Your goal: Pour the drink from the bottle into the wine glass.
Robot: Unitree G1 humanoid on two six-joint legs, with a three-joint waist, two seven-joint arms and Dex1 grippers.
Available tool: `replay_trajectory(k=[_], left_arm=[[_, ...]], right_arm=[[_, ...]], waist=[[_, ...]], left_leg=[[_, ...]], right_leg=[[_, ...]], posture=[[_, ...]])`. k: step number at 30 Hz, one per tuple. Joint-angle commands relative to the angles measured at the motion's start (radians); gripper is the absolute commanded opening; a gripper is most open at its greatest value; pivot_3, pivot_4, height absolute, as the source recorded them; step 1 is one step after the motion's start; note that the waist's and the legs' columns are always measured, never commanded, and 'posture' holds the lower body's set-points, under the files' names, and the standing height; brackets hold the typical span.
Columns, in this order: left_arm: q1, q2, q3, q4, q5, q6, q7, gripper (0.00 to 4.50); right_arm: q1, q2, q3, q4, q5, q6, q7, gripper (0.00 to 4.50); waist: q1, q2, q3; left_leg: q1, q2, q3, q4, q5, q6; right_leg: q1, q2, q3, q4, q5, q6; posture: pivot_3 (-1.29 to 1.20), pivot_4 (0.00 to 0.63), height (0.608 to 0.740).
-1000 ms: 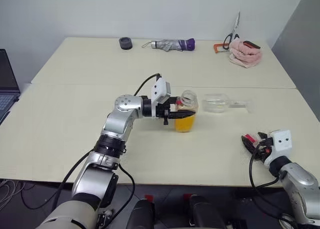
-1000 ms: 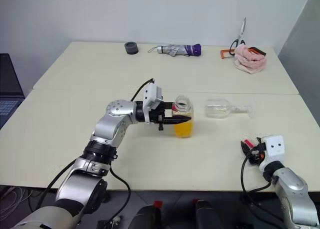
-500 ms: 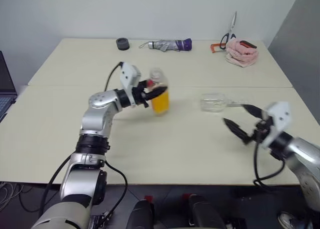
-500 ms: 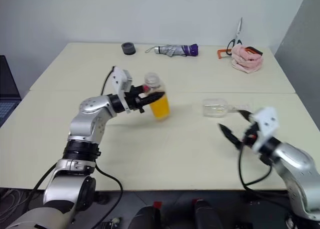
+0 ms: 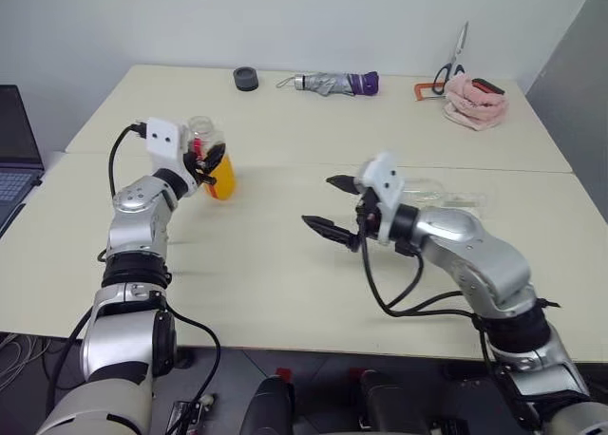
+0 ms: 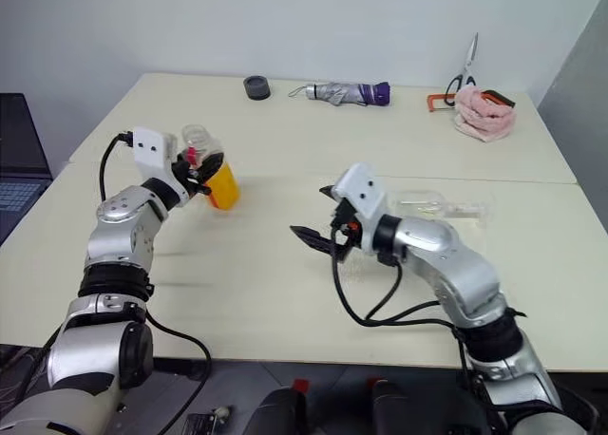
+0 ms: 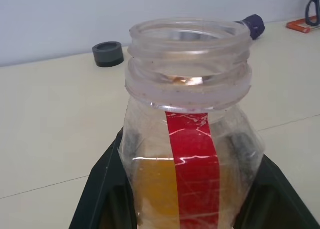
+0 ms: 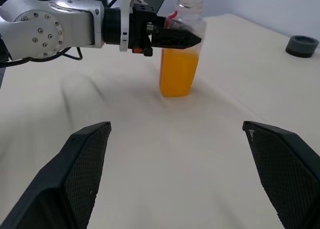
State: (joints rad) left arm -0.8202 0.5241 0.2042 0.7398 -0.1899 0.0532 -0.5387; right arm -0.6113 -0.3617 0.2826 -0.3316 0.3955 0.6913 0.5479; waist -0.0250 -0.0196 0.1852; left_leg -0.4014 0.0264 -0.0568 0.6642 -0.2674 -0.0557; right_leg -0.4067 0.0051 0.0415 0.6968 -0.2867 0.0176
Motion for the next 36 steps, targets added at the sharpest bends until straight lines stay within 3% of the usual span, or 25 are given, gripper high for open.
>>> replay_trajectory(k=[1,8,16,36], left_arm=[[-0.041,0.01,0.022,0.0,0.001,-0.034,0.035,1.75],[-0.04,0.005,0.007,0.052,0.015,-0.059,0.057,1.75],[-0.024,-0.013,0.02,0.047,-0.004,-0.078,0.054,4.39],[0.227,-0.036,0.07,-0.21,-0.039,-0.06,0.145,4.45]], right_arm=[[-0.033,0.025,0.008,0.008,-0.029,-0.025,0.005,4.5],[-0.061,0.065,0.019,0.042,-0.067,-0.019,0.014,4.5],[-0.043,0.073,0.015,0.014,-0.076,0.002,0.018,4.5],[0.038,0.027,0.007,-0.073,-0.071,0.037,0.045,4.5]], waist=[[-0.001,0.0,0.0],[-0.007,0.0,0.0],[-0.007,0.0,0.0],[-0.006,0.0,0.0]], left_leg=[[0.0,0.0,0.0,0.0,0.0,0.0],[0.001,0.001,0.0,0.0,0.0,0.0],[0.001,0.001,0.0,0.0,0.0,0.0],[0.001,0.001,0.0,0.0,0.0,0.0]], right_leg=[[0.0,0.0,0.0,0.0,0.0,0.0],[0.0,0.001,0.0,0.001,0.0,0.0],[0.0,0.001,0.0,0.001,0.0,0.0],[0.0,0.0,0.0,0.001,0.0,0.0]], posture=[[0.0,0.15,0.74],[0.0,0.15,0.74],[0.0,0.15,0.74],[0.0,0.15,0.74]])
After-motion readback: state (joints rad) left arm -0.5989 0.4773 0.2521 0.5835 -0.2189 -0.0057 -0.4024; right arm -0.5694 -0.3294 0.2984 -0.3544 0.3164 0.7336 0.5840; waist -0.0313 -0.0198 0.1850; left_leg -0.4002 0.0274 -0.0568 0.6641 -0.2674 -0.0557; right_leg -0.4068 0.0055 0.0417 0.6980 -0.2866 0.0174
